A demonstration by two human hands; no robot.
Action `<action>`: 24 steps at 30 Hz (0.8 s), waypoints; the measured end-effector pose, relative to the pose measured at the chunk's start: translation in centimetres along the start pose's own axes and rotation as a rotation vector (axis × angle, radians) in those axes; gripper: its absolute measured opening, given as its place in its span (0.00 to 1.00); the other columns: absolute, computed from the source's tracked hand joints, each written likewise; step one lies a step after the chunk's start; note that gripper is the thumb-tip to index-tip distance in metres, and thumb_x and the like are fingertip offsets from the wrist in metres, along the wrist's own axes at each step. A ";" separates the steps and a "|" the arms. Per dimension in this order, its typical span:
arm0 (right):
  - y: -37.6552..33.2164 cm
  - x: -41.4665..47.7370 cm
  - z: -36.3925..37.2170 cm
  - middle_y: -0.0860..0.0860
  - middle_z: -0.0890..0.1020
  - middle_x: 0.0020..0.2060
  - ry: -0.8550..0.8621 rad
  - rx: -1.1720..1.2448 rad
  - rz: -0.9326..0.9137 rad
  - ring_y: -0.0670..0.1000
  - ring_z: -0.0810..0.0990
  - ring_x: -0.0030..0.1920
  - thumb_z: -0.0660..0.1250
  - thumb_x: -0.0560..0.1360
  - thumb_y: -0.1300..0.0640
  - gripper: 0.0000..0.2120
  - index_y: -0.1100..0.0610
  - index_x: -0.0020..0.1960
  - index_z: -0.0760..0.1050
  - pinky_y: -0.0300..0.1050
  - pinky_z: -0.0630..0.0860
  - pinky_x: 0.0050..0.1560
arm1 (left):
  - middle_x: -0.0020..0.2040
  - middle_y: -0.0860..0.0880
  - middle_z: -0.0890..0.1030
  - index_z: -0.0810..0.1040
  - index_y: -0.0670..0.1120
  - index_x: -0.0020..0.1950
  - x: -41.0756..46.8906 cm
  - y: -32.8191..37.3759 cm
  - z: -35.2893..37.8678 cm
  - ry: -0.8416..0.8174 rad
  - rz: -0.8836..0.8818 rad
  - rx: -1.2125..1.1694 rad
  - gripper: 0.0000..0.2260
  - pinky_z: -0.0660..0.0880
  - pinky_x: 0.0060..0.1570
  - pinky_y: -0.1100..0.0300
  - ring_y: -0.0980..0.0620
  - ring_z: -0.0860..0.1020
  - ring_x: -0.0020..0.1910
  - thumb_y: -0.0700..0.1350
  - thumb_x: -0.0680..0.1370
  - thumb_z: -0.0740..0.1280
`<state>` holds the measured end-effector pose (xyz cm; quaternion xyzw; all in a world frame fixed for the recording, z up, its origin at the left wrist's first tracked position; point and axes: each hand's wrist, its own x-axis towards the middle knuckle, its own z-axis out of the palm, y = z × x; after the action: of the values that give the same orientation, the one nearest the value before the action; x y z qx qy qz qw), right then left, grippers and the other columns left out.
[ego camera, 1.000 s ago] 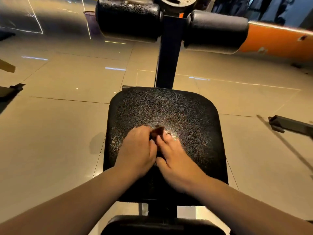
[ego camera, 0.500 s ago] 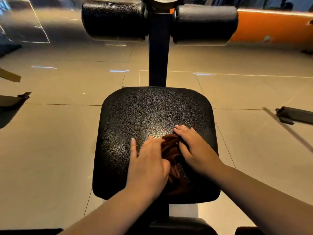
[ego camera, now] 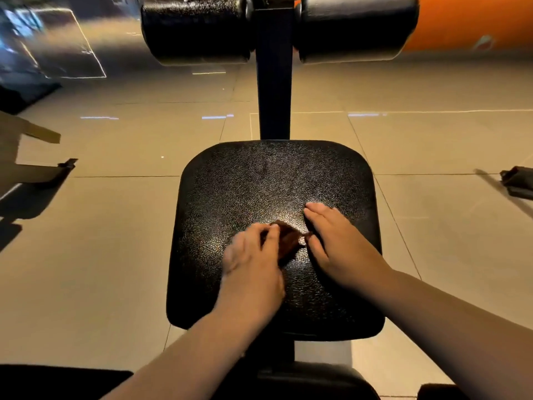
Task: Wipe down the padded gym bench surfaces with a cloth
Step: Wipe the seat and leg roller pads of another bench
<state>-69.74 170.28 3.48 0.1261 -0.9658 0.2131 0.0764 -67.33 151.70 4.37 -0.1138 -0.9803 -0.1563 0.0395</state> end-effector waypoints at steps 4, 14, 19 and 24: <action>-0.3 -0.1 0.8 0.53 0.67 0.76 0.020 -0.043 0.035 0.51 0.61 0.77 0.52 0.80 0.48 0.28 0.58 0.77 0.65 0.42 0.44 0.77 | 0.71 0.43 0.67 0.64 0.45 0.77 1.9 -2.5 -1.0 0.136 -0.441 -0.091 0.26 0.60 0.72 0.47 0.42 0.64 0.69 0.43 0.78 0.61; -0.1 0.1 1.0 0.54 0.67 0.76 0.001 -0.065 0.032 0.52 0.61 0.78 0.51 0.79 0.48 0.29 0.59 0.77 0.66 0.44 0.44 0.78 | 0.72 0.47 0.66 0.63 0.47 0.78 1.0 -3.4 0.5 0.096 -0.081 0.007 0.29 0.63 0.72 0.48 0.42 0.64 0.71 0.42 0.76 0.62; -0.3 0.0 1.3 0.53 0.67 0.76 0.011 -0.068 0.055 0.52 0.61 0.78 0.51 0.79 0.48 0.29 0.59 0.77 0.66 0.43 0.44 0.77 | 0.77 0.48 0.60 0.55 0.46 0.80 0.9 -1.6 0.1 0.092 -0.227 -0.158 0.30 0.60 0.75 0.46 0.45 0.59 0.75 0.39 0.79 0.59; 0.0 0.2 0.9 0.53 0.66 0.77 -0.003 -0.070 0.022 0.51 0.60 0.78 0.59 0.83 0.54 0.23 0.59 0.77 0.65 0.42 0.42 0.77 | 0.78 0.52 0.62 0.60 0.49 0.79 -0.2 -3.7 -0.2 0.036 0.014 -0.139 0.31 0.48 0.79 0.50 0.47 0.57 0.77 0.34 0.77 0.59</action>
<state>-70.05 169.89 2.72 0.1129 -0.9741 0.1801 0.0771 -68.02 148.21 3.49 -0.1204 -0.9654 -0.2258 0.0503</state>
